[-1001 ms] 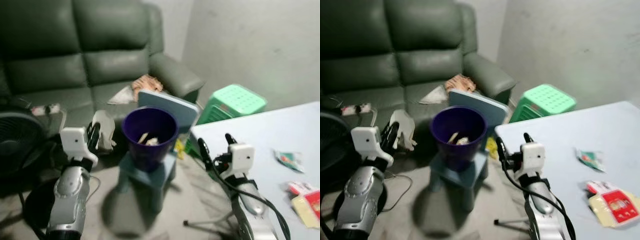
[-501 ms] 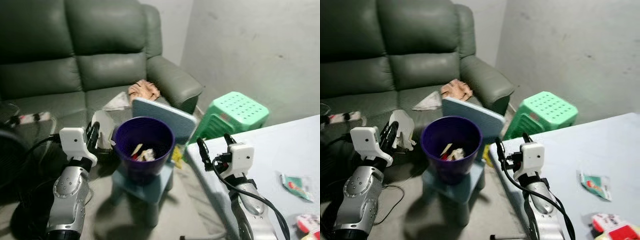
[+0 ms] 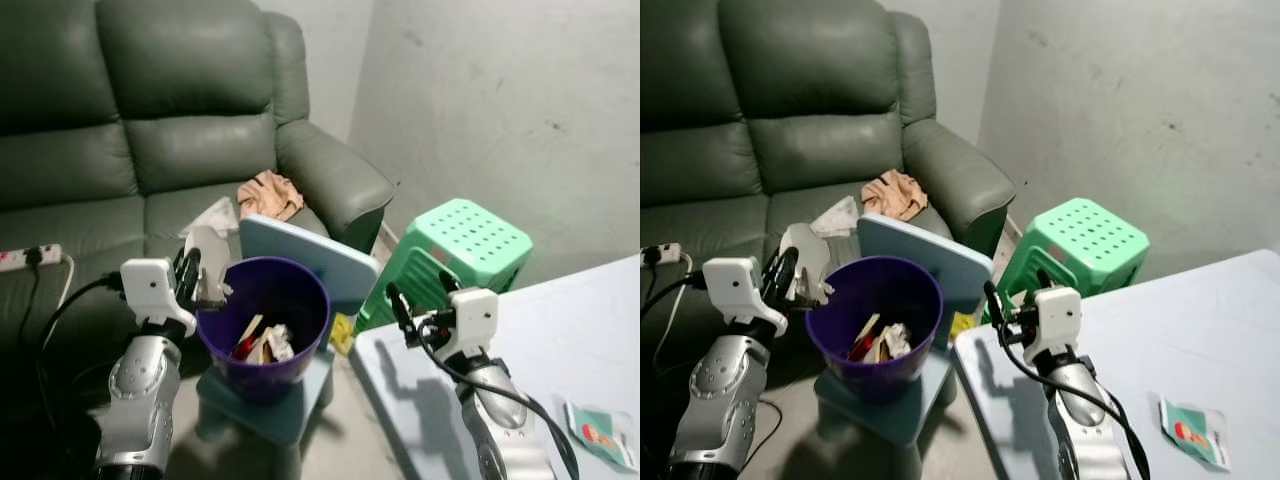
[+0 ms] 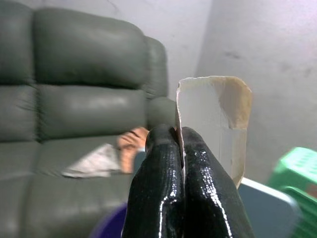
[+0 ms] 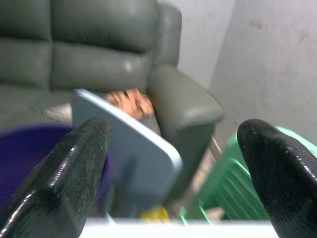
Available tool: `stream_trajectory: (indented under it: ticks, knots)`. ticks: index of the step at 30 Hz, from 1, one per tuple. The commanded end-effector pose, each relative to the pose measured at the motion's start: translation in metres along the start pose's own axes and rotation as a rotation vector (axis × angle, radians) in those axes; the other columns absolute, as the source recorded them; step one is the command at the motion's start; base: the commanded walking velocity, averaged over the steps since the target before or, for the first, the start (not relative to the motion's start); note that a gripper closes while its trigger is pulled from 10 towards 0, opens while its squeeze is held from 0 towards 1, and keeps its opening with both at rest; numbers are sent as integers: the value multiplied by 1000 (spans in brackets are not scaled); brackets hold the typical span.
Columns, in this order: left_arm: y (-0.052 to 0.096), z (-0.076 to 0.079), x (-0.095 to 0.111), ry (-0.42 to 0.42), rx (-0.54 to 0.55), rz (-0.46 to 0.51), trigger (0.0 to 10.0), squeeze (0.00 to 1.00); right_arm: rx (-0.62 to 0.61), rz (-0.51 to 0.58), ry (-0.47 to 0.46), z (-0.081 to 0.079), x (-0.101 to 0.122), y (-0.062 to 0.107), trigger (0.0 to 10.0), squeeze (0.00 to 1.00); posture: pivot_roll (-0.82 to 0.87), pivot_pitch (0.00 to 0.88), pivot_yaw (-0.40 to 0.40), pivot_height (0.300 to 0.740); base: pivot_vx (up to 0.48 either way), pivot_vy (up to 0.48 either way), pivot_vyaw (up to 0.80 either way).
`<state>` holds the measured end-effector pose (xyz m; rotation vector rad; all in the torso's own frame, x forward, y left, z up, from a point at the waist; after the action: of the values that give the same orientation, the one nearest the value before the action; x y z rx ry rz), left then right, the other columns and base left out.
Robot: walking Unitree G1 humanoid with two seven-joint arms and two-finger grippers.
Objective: Picking trash to rubbish bin
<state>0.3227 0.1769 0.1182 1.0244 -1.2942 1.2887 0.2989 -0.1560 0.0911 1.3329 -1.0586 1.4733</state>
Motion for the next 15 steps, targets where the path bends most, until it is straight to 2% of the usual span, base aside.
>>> stream_trajectory:
  ticks: [1,5,10,11,15]
  knots:
    - [1,-4,0,-9,-3,-8,10000,0,38,-9,22,-3,3,-2,10000,0,-10,0,-91,740,0,0,0]
    - [3,-18,-4,-16,4,-31,10000,0,140,-12,76,-11,10,-3,10000,0,-17,12,-87,740,0,0,0]
    - [4,-33,-7,-41,12,-55,10000,0,252,-16,91,-17,17,-1,10000,0,-20,26,-91,740,0,0,0]
    - [5,-42,-9,-67,18,-70,10000,0,303,-19,92,-21,21,1,10000,0,-20,33,-94,740,0,0,0]
    - [6,-50,-9,-85,22,-81,10000,0,350,-26,87,-24,24,3,10000,0,-19,47,-100,740,0,0,0]
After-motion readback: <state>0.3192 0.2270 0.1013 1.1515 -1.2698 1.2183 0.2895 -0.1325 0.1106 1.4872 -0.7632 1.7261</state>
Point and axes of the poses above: a point about 5 cm out from each wrist's last joint towards the gripper, its own y axis pointing back from the gripper into the wrist, its own x axis along the axis of the wrist's last joint, z = x × y, the point moved 3 cm from there along -y, pointing out of the wrist towards the gripper, and after that the axes turned 1 degree about -y, right-handed, at the moved point
